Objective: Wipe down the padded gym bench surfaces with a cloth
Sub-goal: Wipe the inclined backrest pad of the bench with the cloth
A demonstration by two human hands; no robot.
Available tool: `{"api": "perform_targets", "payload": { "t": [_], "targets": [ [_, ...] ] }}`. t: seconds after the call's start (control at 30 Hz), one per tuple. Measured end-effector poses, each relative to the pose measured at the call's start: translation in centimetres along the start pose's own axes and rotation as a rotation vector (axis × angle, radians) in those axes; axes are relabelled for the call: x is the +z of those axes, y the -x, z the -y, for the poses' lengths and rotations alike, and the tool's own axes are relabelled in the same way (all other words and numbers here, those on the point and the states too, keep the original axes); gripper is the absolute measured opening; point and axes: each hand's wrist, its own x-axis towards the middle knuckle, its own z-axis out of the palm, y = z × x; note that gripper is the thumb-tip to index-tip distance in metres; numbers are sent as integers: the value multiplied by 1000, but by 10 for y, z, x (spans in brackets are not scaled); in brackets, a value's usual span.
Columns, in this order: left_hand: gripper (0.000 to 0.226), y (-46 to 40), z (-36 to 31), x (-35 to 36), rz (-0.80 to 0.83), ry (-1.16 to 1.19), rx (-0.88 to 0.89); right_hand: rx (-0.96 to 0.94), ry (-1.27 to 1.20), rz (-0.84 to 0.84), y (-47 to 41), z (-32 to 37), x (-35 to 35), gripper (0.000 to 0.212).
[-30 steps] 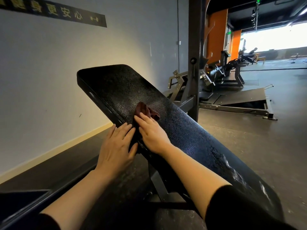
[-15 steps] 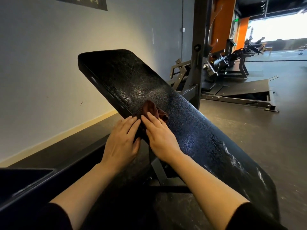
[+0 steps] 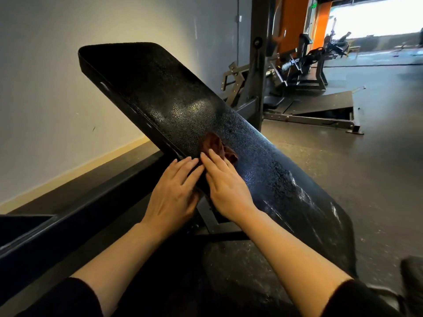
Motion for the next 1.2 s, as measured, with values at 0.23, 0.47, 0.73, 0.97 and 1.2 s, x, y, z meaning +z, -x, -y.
{"api": "perform_targets", "payload": {
  "t": [0.23, 0.47, 0.73, 0.97, 1.2],
  "targets": [
    [49, 11, -40, 20, -1, 92, 117, 252, 21, -44, 109, -72, -26, 51],
    [53, 8, -57, 23, 37, 62, 182, 130, 19, -25, 56, -44, -17, 47],
    [41, 14, -95, 48, -22, 133, 323, 326, 1, -11, 172, -111, -37, 50],
    [50, 14, -92, 45, 4, 107, 326, 198, -45, -31, 102, -68, -18, 49],
    [40, 15, -88, 42, -39, 110, 300, 238, -33, -7, 165, -98, -37, 48]
  ]
}}
